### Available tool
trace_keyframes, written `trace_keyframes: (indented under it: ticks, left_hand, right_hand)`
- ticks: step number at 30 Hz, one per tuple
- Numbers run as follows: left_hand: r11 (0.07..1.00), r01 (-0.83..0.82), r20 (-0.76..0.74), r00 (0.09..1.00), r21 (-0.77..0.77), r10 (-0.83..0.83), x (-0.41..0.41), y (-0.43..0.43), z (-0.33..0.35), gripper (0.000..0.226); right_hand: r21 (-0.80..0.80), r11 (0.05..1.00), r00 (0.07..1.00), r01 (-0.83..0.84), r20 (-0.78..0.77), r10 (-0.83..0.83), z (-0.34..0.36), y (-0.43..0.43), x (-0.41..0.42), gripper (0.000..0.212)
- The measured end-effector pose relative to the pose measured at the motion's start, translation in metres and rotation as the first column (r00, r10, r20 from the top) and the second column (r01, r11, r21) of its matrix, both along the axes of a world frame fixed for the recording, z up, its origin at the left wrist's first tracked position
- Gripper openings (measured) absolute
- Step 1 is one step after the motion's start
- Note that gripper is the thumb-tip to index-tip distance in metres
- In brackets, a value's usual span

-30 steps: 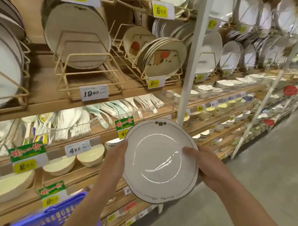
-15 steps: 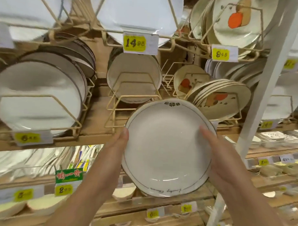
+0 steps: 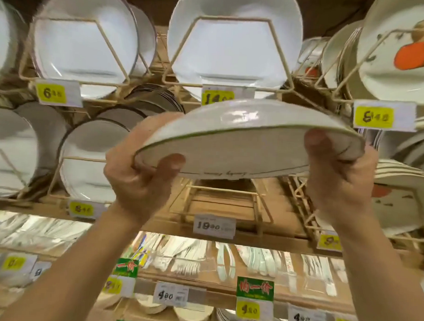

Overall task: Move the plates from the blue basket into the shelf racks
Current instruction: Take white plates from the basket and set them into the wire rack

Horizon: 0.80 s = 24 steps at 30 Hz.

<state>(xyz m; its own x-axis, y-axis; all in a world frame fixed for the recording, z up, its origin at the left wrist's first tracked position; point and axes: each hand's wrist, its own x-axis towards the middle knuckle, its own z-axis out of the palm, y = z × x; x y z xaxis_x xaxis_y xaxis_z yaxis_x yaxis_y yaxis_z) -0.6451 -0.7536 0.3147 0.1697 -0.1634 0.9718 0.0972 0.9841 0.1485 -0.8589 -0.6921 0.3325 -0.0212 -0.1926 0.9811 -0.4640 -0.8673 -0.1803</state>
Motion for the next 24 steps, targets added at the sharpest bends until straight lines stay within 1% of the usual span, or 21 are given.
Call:
trace_keyframes:
  ticks: [1, 2, 3, 4, 5, 7, 8, 10, 12, 14, 17, 18, 20, 22, 24]
  left_hand:
    - [0.975, -0.148, 0.094, 0.982, -0.163, 0.164, 0.002, -0.010, -0.001, 0.019]
    - [0.930, -0.259, 0.140, 0.943, -0.262, 0.302, 0.005, -0.019, 0.001, 0.023]
    - [0.894, -0.333, 0.164, 0.905, -0.301, 0.393, 0.007, -0.024, 0.005, 0.030]
    - [0.862, -0.382, 0.177, 0.872, -0.334, 0.456, 0.008, -0.030, 0.009, 0.035]
    - [0.823, -0.423, 0.172, 0.842, -0.379, 0.512, 0.008, -0.034, 0.012, 0.036]
    - [0.747, -0.468, 0.171, 0.783, -0.471, 0.598, 0.003, -0.043, 0.013, 0.035]
    - [0.732, -0.477, 0.170, 0.770, -0.487, 0.615, 0.001, -0.049, 0.012, 0.034]
    - [0.739, -0.476, 0.183, 0.769, -0.476, 0.613, 0.001, -0.066, 0.007, 0.030]
    - [0.765, -0.480, 0.235, 0.759, -0.430, 0.608, -0.001, -0.080, 0.002, 0.037]
    - [0.772, -0.508, 0.286, 0.730, -0.382, 0.621, -0.004, -0.094, -0.001, 0.038]
    - [0.769, -0.566, 0.379, 0.669, -0.298, 0.640, -0.010, -0.112, 0.000, 0.035]
    - [0.786, -0.570, 0.422, 0.668, -0.239, 0.613, -0.012, -0.119, 0.001, 0.032]
    - [0.827, -0.562, 0.512, 0.704, -0.022, 0.493, -0.015, -0.133, 0.003, 0.030]
    - [0.810, -0.560, 0.578, 0.725, 0.175, 0.376, -0.017, -0.147, 0.003, 0.030]
    - [0.777, -0.561, 0.611, 0.731, 0.285, 0.304, -0.022, -0.161, -0.001, 0.025]
  right_hand:
    - [-0.050, 0.997, 0.992, 0.063, -0.108, -0.068, 0.003, -0.003, -0.014, 0.027]
    - [-0.078, 0.991, 0.972, 0.112, -0.198, -0.125, 0.005, -0.005, -0.027, 0.026]
    - [-0.095, 0.985, 0.952, 0.141, -0.259, -0.161, 0.006, -0.007, -0.037, 0.026]
    - [-0.122, 0.980, 0.939, 0.156, -0.289, -0.185, 0.005, -0.010, -0.044, 0.028]
    - [-0.160, 0.973, 0.934, 0.169, -0.289, -0.210, 0.001, -0.013, -0.048, 0.030]
    - [-0.243, 0.948, 0.936, 0.203, -0.237, -0.261, -0.008, -0.024, -0.049, 0.034]
    - [-0.267, 0.939, 0.939, 0.218, -0.204, -0.276, -0.013, -0.029, -0.048, 0.035]
    - [-0.282, 0.928, 0.946, 0.246, -0.138, -0.293, -0.020, -0.043, -0.046, 0.033]
    - [-0.263, 0.929, 0.953, 0.262, -0.082, -0.292, -0.026, -0.058, -0.046, 0.028]
    - [-0.212, 0.936, 0.953, 0.282, -0.047, -0.298, -0.031, -0.072, -0.045, 0.025]
    - [-0.103, 0.947, 0.950, 0.305, -0.034, -0.310, -0.034, -0.090, -0.042, 0.033]
    - [-0.050, 0.943, 0.944, 0.328, -0.027, -0.330, -0.034, -0.095, -0.041, 0.030]
    - [0.123, 0.917, 0.924, 0.379, -0.004, -0.382, -0.032, -0.106, -0.038, 0.026]
    - [0.316, 0.850, 0.893, 0.421, 0.019, -0.450, -0.028, -0.118, -0.036, 0.029]
    - [0.440, 0.780, 0.859, 0.446, 0.035, -0.511, -0.026, -0.128, -0.035, 0.031]
